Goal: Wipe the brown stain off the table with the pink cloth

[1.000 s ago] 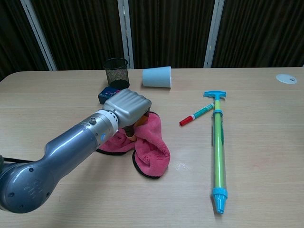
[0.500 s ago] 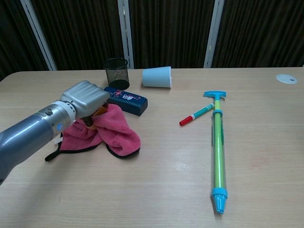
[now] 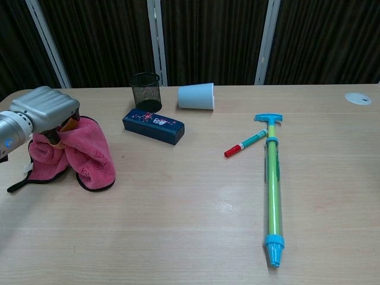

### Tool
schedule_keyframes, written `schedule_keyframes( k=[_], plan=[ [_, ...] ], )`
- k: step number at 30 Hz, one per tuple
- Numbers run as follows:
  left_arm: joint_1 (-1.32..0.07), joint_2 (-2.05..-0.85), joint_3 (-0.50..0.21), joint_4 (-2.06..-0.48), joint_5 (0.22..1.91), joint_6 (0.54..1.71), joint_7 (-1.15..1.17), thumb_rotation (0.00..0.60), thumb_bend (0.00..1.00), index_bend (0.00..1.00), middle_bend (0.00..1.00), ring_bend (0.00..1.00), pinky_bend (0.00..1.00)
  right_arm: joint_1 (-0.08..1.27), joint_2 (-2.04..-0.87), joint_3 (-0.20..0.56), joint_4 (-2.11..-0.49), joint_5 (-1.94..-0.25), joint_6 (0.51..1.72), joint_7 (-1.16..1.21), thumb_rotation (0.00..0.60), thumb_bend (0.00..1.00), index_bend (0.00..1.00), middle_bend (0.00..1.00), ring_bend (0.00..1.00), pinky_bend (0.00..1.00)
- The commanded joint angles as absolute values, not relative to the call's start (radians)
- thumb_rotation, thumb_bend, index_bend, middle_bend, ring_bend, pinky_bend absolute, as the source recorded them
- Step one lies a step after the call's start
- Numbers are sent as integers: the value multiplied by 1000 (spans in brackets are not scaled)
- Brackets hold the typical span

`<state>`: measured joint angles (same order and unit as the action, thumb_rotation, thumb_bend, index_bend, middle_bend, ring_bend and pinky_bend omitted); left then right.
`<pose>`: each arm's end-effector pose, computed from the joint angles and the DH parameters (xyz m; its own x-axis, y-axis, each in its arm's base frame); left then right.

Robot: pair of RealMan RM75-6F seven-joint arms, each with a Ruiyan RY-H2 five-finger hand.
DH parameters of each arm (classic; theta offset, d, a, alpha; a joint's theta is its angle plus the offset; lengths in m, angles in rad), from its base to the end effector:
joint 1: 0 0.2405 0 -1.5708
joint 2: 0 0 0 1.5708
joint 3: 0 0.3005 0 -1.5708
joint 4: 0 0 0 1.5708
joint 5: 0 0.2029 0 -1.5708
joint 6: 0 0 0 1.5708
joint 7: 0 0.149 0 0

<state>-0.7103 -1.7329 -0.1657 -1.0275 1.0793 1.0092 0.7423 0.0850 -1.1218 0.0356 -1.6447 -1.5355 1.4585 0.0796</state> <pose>-0.2548 0.4096 -0.0269 0.8452 0.0682 0.5300 0.5311 -0.2184 -0.8187 -0.3392 -0.1852 0.1734 0.2919 -0.0492 0.9552 -0.9561 -0.0427 0.2900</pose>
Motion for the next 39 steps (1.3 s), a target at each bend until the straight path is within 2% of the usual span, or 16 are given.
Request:
schedule_keyframes(
  k=[1,16,22,31,39],
  plan=[
    [-723,-1756,-165,-1035,1081,1002,751,600,256,774,585,482,432,85,-1122,36,-1644,-1536,1458,80,600,94,0,0,0,166],
    [-847,-2021,-196,-1018,1135,989,759,600,257,782,591,486,435,86,-1121,40,-1635,-1530,1457,100,600,94,0,0,0,166],
    [-913,-2098,-255,-989,1138,979,748,600,257,791,599,489,440,85,-1121,40,-1637,-1533,1461,97,600,94,0,0,0,166],
    [-972,-2155,-284,-877,1130,942,753,600,257,795,601,494,447,83,-1118,41,-1634,-1528,1459,110,600,94,0,0,0,166],
    [-941,-2098,-279,-823,1117,951,762,600,258,790,599,494,447,81,-1117,38,-1634,-1539,1467,108,600,94,0,0,0,166]
  ],
)
